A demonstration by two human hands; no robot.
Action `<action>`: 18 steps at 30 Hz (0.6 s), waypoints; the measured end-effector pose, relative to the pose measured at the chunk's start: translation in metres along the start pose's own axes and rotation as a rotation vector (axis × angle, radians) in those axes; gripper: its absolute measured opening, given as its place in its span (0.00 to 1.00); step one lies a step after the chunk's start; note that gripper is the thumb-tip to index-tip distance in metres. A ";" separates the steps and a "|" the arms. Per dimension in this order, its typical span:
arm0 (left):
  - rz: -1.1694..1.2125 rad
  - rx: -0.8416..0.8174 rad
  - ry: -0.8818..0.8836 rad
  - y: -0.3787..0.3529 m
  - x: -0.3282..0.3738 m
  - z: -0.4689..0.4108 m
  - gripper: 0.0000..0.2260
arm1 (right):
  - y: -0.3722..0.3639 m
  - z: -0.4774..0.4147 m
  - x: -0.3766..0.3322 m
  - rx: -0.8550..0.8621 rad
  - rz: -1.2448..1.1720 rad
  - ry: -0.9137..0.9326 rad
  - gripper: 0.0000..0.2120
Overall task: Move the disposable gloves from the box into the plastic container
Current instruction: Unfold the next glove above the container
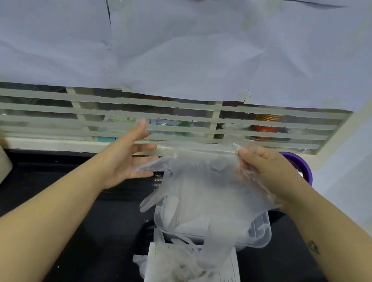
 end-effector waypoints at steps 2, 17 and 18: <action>-0.317 0.121 -0.224 -0.005 0.015 0.003 0.25 | 0.002 -0.008 0.008 0.039 0.069 -0.004 0.16; -1.833 -0.453 -0.483 -0.117 -0.085 -0.050 0.17 | -0.004 -0.051 0.085 0.175 1.007 0.090 0.15; -1.830 -0.474 -0.460 -0.119 -0.091 -0.054 0.17 | -0.004 -0.049 0.082 0.218 1.077 0.134 0.18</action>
Point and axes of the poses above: each hand's wrist, its own z-axis away from the middle knuckle, its own y-axis out of the back of the hand, x = y × z, the point moved 8 cm from there along -z, towards the middle knuckle
